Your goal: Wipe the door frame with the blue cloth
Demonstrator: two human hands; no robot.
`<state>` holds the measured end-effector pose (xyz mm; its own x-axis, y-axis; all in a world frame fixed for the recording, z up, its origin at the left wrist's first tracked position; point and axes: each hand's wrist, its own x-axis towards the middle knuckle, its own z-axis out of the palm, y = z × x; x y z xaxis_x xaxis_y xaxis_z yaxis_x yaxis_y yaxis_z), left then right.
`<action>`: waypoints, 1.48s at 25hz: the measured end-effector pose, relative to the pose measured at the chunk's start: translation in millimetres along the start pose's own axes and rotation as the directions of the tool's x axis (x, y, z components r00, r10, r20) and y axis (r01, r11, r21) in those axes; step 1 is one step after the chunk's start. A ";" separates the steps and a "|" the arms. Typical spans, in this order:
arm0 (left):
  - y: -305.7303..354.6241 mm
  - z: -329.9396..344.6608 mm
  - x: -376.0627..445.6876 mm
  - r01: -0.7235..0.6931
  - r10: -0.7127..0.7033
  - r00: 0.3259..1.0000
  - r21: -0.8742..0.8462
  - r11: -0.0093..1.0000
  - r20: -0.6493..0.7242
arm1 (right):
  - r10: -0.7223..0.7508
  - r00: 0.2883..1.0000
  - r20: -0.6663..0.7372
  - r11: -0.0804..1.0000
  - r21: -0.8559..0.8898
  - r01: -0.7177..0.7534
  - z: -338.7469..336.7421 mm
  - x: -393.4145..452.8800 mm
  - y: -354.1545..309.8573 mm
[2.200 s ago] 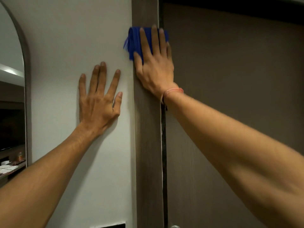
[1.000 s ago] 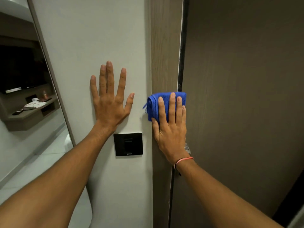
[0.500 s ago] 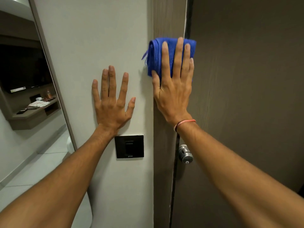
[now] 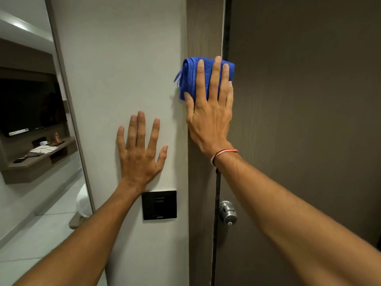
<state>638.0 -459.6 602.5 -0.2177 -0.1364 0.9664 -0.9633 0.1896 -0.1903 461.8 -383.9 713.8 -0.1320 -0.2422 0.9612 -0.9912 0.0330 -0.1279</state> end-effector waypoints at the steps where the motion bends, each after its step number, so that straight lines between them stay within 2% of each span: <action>1: 1.3 -7.5 5.4 -0.002 0.002 1.000 0.010 1.000 -0.009 | -0.007 1.000 0.020 1.000 -0.012 0.007 -6.5 6.2 -2.4; 4: 7.5 -38.1 34.3 0.068 -0.070 0.994 -0.023 0.997 -0.080 | -0.028 0.992 0.124 0.998 0.055 0.021 -29.2 8.7 3.9; 6: 17.8 -60.0 59.9 0.133 -0.145 0.984 -0.115 0.984 -0.100 | -0.071 0.984 0.164 0.989 0.139 0.048 -43.6 18.0 16.4; 9: 40.3 -89.4 102.3 0.247 -0.262 0.965 -0.317 0.916 -0.006 | -0.107 0.968 0.229 0.977 0.204 0.060 -58.7 33.9 26.1; 11: 52.9 -100.1 124.5 0.311 -0.282 0.950 -0.376 0.873 0.131 | -0.045 0.977 0.211 0.979 0.204 0.001 -62.2 36.5 21.4; 13: 65.7 -103.9 137.1 0.317 -0.250 0.944 -0.378 0.870 0.217 | 0.086 0.977 0.197 0.962 0.238 -0.133 -66.5 34.8 19.7; 15: 74.5 -105.7 139.7 0.346 -0.269 0.934 -0.396 0.851 0.236 | 0.194 0.952 0.237 0.883 0.381 -0.275 -75.7 33.0 23.0; 18: 90.4 -112.6 138.6 0.361 -0.292 0.930 -0.401 0.842 0.225 | 0.229 0.935 0.271 0.806 0.485 -0.338 -92.6 27.3 37.8; 21: 125.0 -123.3 144.0 0.265 -0.169 0.949 -0.380 0.887 0.267 | 0.354 0.888 0.294 0.754 0.472 -0.457 -112.0 19.7 67.7; 23: 167.2 -137.4 150.4 0.243 -0.096 0.942 -0.455 0.857 0.321 | 0.428 0.853 0.299 0.735 0.434 -0.521 -137.0 11.4 102.7; 30: 372.3 -227.5 145.9 0.230 0.089 0.932 -0.764 0.603 0.351 | 0.572 0.808 0.138 0.775 0.230 -0.588 -278.2 -40.3 283.2; 31: 405.6 -245.7 139.4 0.236 0.143 0.918 -0.799 0.553 0.370 | 0.597 0.793 0.123 0.772 0.181 -0.609 -302.4 -53.3 312.2; 33: 509.7 -293.6 116.2 0.214 0.308 0.880 -0.880 0.424 0.362 | 0.695 0.716 0.061 0.716 0.032 -0.698 -368.3 -97.1 403.6; 35: 536.9 -307.5 103.5 0.276 0.364 0.838 -0.892 0.358 0.406 | 0.733 0.675 0.082 0.677 0.006 -0.736 -388.5 -115.6 432.2; 37: 568.4 -312.8 87.3 0.309 0.367 0.832 -0.896 0.318 0.417 | 0.759 0.642 0.106 0.647 -0.016 -0.762 -406.3 -133.9 453.6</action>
<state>120.6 -59.7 632.7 -0.6002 -0.4491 0.6619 -0.2329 0.8898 0.3925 30.1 57.4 626.4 -0.8373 -0.2333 0.4945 -0.5409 0.2213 -0.8115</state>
